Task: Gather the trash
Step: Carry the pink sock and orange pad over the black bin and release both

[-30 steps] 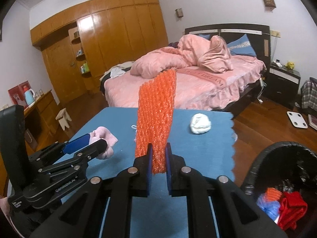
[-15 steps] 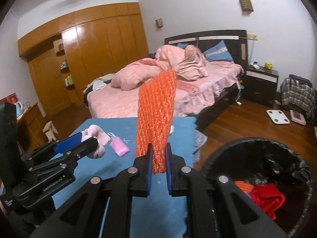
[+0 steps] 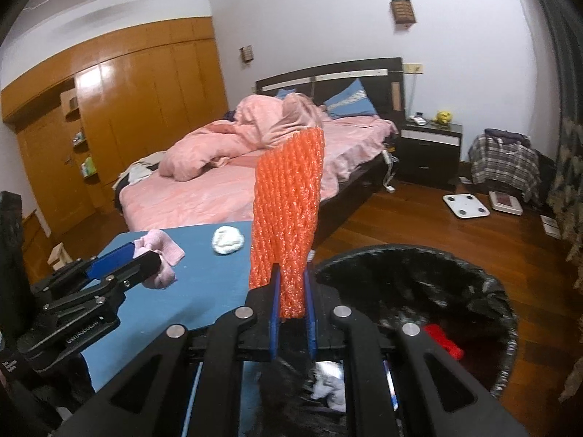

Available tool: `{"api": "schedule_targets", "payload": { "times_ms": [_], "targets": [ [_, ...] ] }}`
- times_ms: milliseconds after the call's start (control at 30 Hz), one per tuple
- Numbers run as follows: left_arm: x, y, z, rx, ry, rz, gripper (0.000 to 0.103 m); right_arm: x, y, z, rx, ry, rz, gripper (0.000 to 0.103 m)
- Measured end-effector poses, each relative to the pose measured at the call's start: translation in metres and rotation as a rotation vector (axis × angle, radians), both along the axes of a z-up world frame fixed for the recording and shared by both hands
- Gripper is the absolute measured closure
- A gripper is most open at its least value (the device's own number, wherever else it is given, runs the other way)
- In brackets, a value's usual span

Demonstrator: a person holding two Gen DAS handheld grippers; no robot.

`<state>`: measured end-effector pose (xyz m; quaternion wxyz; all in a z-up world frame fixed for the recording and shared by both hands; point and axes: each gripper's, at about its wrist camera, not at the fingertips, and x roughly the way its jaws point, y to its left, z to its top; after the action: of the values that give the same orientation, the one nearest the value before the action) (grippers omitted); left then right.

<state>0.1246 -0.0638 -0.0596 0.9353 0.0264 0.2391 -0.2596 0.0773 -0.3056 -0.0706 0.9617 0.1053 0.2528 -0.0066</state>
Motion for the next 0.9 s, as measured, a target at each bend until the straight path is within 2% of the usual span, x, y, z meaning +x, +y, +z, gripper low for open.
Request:
{"api": "schedule_targets", "payload": {
  "times_ms": [433, 633, 900],
  "targets": [
    [-0.003, -0.076, -0.008, -0.004, 0.006, -0.151, 0.060, -0.029, -0.067, -0.012, -0.014, 0.035, -0.137, 0.091],
    [-0.001, -0.112, -0.019, -0.011, 0.032, -0.210, 0.060, -0.041, -0.095, -0.021, -0.014, 0.059, -0.196, 0.091],
    [0.002, -0.152, -0.039, 0.018, 0.063, -0.264, 0.060, -0.050, -0.121, -0.039, -0.009, 0.097, -0.241, 0.091]
  ]
}}
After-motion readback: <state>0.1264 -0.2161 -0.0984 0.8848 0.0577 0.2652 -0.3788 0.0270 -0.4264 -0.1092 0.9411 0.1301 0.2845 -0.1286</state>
